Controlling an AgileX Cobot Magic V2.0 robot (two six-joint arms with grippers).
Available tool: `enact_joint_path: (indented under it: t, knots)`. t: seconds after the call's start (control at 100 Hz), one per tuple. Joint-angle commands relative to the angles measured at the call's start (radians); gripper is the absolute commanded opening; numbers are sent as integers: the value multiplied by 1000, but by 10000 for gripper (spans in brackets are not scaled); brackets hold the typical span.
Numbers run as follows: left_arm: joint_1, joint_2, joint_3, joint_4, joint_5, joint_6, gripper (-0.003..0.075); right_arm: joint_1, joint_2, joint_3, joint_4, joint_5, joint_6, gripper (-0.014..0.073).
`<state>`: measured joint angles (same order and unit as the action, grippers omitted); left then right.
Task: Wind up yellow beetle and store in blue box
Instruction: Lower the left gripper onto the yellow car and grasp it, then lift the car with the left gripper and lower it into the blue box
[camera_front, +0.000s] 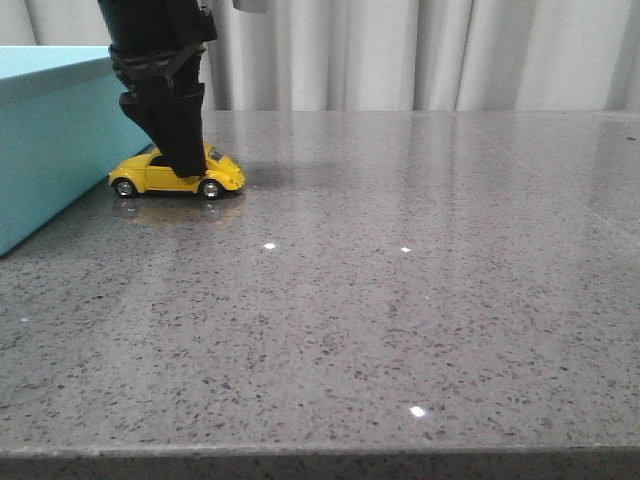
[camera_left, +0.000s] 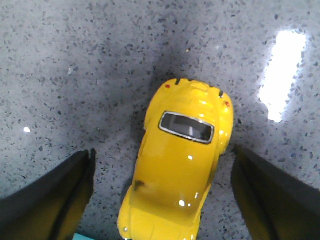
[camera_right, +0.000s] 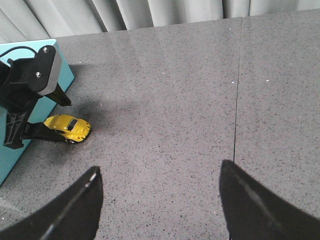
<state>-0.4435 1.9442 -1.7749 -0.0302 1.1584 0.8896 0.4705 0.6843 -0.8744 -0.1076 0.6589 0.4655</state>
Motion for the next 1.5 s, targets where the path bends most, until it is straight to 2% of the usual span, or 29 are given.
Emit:
enact_joint_path:
  t: [0.0, 0.27, 0.48, 0.7, 0.9, 1.06, 1.29, 1.49]
  knots:
    - [-7, -54, -33, -8, -20, -1, 471, 1, -2, -22, -10, -78, -12, 496]
    - [-7, -54, -33, -8, -13, -1, 212, 1, -2, -22, -10, -78, -12, 496]
    - [-7, -54, -43, -8, -17, -1, 116, 1, -2, -22, -10, -78, -12, 496]
    - [-7, -54, -166, -8, 26, -32, 115, 1, -2, -22, -10, -78, -12, 496]
    - [-5, -54, -395, -5, 105, -110, 115, 1, -2, -22, -10, -78, -12, 496]
    - [30, -72, -533, 46, 112, -253, 115, 1, -2, -22, -10, -79, -12, 496]
    - [175, -132, -547, 73, 112, -458, 115, 1, -2, -22, -10, -80, -12, 496]
    - [300, -137, -487, 73, 112, -627, 115, 1, -2, -22, -10, -80, -12, 496]
